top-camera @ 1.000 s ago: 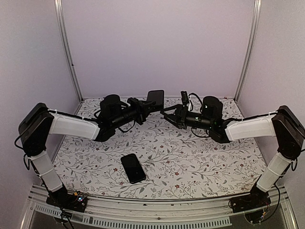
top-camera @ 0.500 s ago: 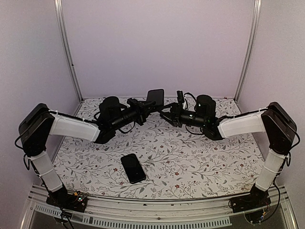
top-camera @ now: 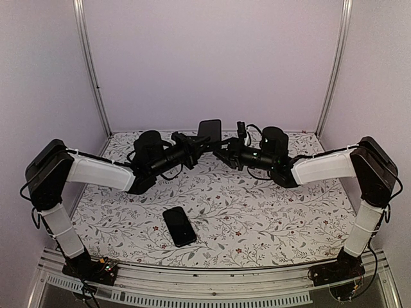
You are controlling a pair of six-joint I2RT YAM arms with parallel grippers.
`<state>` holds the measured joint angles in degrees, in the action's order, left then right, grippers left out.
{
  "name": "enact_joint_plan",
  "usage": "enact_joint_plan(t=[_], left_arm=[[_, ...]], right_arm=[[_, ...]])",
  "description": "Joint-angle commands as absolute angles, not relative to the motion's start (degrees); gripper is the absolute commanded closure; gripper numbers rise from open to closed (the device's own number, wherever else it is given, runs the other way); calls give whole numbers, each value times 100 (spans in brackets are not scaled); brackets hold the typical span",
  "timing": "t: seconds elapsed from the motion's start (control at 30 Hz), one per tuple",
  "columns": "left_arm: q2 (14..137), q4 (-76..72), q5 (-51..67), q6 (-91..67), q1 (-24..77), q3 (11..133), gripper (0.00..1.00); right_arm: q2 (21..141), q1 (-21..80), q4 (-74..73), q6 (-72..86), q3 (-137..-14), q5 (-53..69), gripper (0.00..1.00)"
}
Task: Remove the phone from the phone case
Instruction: Remove the phone case from the phone.
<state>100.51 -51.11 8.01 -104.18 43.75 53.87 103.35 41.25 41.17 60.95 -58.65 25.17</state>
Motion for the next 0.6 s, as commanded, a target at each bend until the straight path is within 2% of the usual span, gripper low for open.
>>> enact_joint_plan(t=[0.0, 0.27, 0.37, 0.57], left_arm=[[9826, -5703, 831, -10218, 4524, 5423, 100], [9864, -5731, 826, -10230, 4566, 5373, 100], [9856, -5733, 820, -10226, 4571, 5354, 100], [9853, -5714, 833, -10204, 4579, 5331, 100]], right_arm=[[10304, 4131, 4019, 6152, -6038, 2181, 62], [10295, 4119, 3952, 6096, -6208, 2105, 92], [10268, 4102, 3818, 6044, -6336, 2066, 100], [10236, 4028, 3657, 5944, -6554, 2048, 100]])
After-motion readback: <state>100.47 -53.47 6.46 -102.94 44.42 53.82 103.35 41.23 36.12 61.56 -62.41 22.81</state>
